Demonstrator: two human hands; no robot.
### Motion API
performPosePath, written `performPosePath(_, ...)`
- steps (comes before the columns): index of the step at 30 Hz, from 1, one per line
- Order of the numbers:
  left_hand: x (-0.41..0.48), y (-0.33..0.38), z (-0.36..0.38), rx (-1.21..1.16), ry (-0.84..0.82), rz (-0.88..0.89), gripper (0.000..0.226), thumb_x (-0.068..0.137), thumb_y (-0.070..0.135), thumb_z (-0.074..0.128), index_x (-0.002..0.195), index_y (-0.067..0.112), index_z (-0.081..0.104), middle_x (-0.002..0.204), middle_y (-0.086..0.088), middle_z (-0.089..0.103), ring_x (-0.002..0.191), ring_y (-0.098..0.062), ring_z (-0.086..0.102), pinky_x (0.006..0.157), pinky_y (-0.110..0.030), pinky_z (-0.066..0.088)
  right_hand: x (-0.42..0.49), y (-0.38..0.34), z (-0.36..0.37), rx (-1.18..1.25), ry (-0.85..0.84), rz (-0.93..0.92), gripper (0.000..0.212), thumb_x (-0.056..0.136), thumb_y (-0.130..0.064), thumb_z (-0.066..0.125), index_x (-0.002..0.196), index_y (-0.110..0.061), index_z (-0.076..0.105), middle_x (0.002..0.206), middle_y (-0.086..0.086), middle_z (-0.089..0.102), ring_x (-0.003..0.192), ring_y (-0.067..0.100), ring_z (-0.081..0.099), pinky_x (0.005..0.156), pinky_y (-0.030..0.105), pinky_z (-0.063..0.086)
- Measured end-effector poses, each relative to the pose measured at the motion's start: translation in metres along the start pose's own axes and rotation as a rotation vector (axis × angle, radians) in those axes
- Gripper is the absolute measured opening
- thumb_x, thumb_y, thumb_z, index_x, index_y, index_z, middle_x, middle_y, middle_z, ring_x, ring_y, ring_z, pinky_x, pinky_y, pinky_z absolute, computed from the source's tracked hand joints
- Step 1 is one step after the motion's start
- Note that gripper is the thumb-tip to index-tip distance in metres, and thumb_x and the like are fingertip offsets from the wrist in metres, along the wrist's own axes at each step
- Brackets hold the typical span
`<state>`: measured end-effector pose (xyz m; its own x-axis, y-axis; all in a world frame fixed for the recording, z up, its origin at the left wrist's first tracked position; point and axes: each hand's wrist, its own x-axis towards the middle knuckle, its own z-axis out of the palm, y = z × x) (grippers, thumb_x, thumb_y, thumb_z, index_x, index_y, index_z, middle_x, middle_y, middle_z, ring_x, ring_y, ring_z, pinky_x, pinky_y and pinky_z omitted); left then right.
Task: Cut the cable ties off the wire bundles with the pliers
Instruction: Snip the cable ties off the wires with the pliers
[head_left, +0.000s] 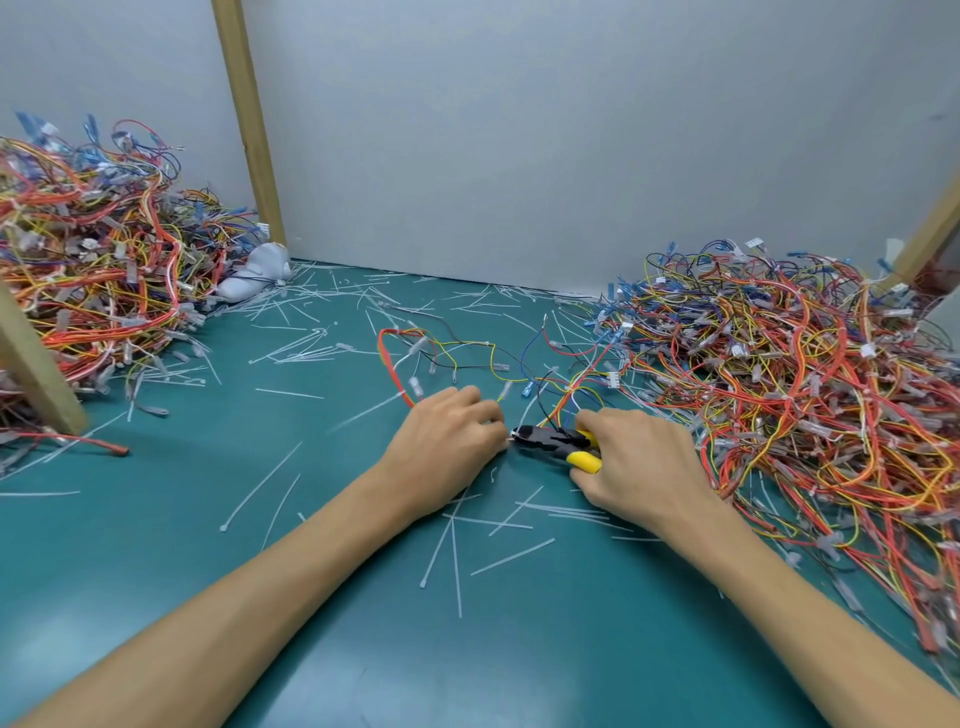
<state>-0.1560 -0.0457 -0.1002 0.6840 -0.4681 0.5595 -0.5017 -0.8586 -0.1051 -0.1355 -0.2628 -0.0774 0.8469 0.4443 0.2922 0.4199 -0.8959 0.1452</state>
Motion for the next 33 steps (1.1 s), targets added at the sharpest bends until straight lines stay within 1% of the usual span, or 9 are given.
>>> performPosePath(3,-0.001,-0.004,-0.003,-0.326,-0.114,-0.317,0.026,0.095,0.045,0.053,0.098,0.026,0.07,0.098,0.009,0.064,0.09,-0.016,0.06,0.074,-0.035,0.049,-0.006,-0.001,0.006,0.077,0.07,0.047,0.025,0.081,-0.048,0.056,0.093,-0.027,0.051,0.086,-0.007,0.059,0.089,0.024,0.06,0.057,0.03,0.031)
performPosePath(8,0.006,-0.013,-0.006,-0.683,-0.299,-0.344,0.019,0.098,0.031,0.052,0.097,0.027,0.071,0.084,0.01,0.066,0.064,-0.003,0.05,0.066,-0.02,0.041,-0.01,-0.007,0.01,0.098,0.145,0.042,0.029,0.079,-0.044,0.063,0.095,-0.021,0.056,0.083,-0.004,0.059,0.083,0.027,0.059,0.056,0.031,0.03)
performPosePath(11,0.005,-0.014,-0.005,-0.747,-0.328,-0.37,0.02,0.099,0.028,0.052,0.096,0.028,0.072,0.072,0.009,0.069,0.057,-0.003,0.05,0.061,-0.014,0.041,-0.01,-0.008,0.012,0.109,0.151,0.052,0.029,0.079,-0.044,0.064,0.095,-0.021,0.055,0.083,-0.004,0.057,0.082,0.027,0.058,0.056,0.031,0.03)
performPosePath(14,0.003,-0.012,-0.002,-0.646,-0.256,-0.357,0.019,0.096,0.03,0.056,0.102,0.03,0.075,0.066,-0.003,0.066,0.062,-0.021,0.055,0.062,-0.029,0.043,-0.011,-0.006,0.011,0.123,0.134,0.055,0.031,0.078,-0.043,0.065,0.097,-0.02,0.056,0.086,-0.003,0.057,0.083,0.027,0.057,0.061,0.033,0.036)
performPosePath(16,0.002,-0.011,-0.001,-0.541,-0.19,-0.31,0.019,0.096,0.031,0.057,0.105,0.031,0.074,0.07,-0.006,0.067,0.068,-0.029,0.054,0.06,-0.032,0.038,-0.011,-0.004,0.009,0.114,0.12,0.044,0.033,0.076,-0.041,0.067,0.099,-0.018,0.057,0.088,0.0,0.057,0.085,0.027,0.055,0.069,0.036,0.042)
performPosePath(19,0.001,-0.011,-0.003,-0.337,-0.143,-0.181,0.02,0.098,0.031,0.053,0.103,0.031,0.073,0.08,0.005,0.07,0.079,-0.024,0.054,0.07,-0.035,0.037,-0.009,0.001,0.006,0.066,0.089,0.011,0.035,0.075,-0.04,0.069,0.1,-0.018,0.057,0.092,0.001,0.057,0.088,0.028,0.054,0.078,0.039,0.043)
performPosePath(24,0.001,-0.012,-0.007,-0.115,-0.042,0.026,0.015,0.091,0.018,0.06,0.091,0.022,0.074,0.069,0.005,0.065,0.069,-0.025,0.052,0.061,-0.032,0.029,-0.008,0.001,0.003,0.028,0.078,-0.017,0.037,0.075,-0.042,0.07,0.101,-0.019,0.057,0.094,0.001,0.057,0.09,0.027,0.054,0.078,0.038,0.04)
performPosePath(28,0.003,-0.013,-0.01,0.016,-0.044,0.071,0.012,0.085,0.012,0.065,0.081,0.022,0.071,0.065,0.007,0.061,0.068,-0.022,0.049,0.062,-0.032,0.032,-0.008,0.001,0.001,0.031,0.104,-0.016,0.037,0.074,-0.042,0.071,0.1,-0.018,0.058,0.093,0.001,0.058,0.089,0.027,0.054,0.078,0.038,0.04)
performPosePath(33,0.003,-0.014,-0.011,0.141,-0.064,0.13,0.014,0.083,0.013,0.065,0.086,0.025,0.071,0.065,0.009,0.059,0.071,-0.02,0.051,0.064,-0.03,0.034,-0.006,0.002,-0.001,0.02,0.093,-0.02,0.039,0.074,-0.042,0.071,0.102,-0.018,0.058,0.095,0.001,0.058,0.091,0.027,0.053,0.08,0.039,0.039)
